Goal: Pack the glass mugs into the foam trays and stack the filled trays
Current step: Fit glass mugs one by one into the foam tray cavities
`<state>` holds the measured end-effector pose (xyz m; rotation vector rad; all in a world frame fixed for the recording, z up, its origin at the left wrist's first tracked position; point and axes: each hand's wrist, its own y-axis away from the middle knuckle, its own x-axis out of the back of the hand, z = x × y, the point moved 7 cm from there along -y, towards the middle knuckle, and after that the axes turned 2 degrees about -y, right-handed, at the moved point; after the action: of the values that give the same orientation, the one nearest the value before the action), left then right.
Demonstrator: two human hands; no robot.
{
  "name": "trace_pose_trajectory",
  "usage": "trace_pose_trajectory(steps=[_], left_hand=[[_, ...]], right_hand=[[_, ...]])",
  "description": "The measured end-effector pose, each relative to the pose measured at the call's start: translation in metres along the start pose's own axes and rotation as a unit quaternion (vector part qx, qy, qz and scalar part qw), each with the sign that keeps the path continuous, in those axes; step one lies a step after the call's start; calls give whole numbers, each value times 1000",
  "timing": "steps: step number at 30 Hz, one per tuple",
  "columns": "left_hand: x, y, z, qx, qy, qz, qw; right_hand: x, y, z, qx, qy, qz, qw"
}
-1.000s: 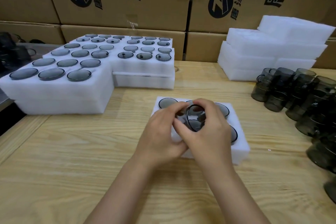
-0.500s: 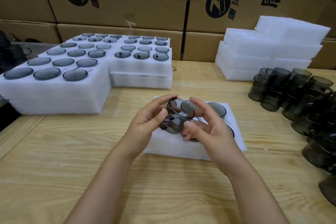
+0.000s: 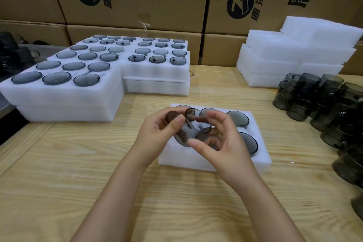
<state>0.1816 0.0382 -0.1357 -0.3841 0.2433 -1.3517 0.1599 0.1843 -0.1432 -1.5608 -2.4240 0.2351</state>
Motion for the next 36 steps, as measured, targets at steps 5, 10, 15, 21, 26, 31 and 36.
trace_pose_trajectory(steps=[5,10,15,21,26,31,36], left_hand=[[-2,0,-7,12,-10,-8,1000],[11,-3,-28,47,-15,58,997],[15,-10,-62,155,-3,61,986],[12,-11,-67,164,31,67,984],[9,-11,-65,169,48,74,982],[11,-13,-64,149,34,71,986],[14,-14,-64,147,24,75,986]], right_hand=[[-2,1,2,0,49,2,999],[-4,2,1,3,78,53,995],[0,1,4,-4,41,80,996],[4,-12,2,-28,10,81,996],[-15,-20,-5,-10,151,27,988],[-24,-28,-6,5,346,20,938],[-40,-28,-11,45,504,8,862]])
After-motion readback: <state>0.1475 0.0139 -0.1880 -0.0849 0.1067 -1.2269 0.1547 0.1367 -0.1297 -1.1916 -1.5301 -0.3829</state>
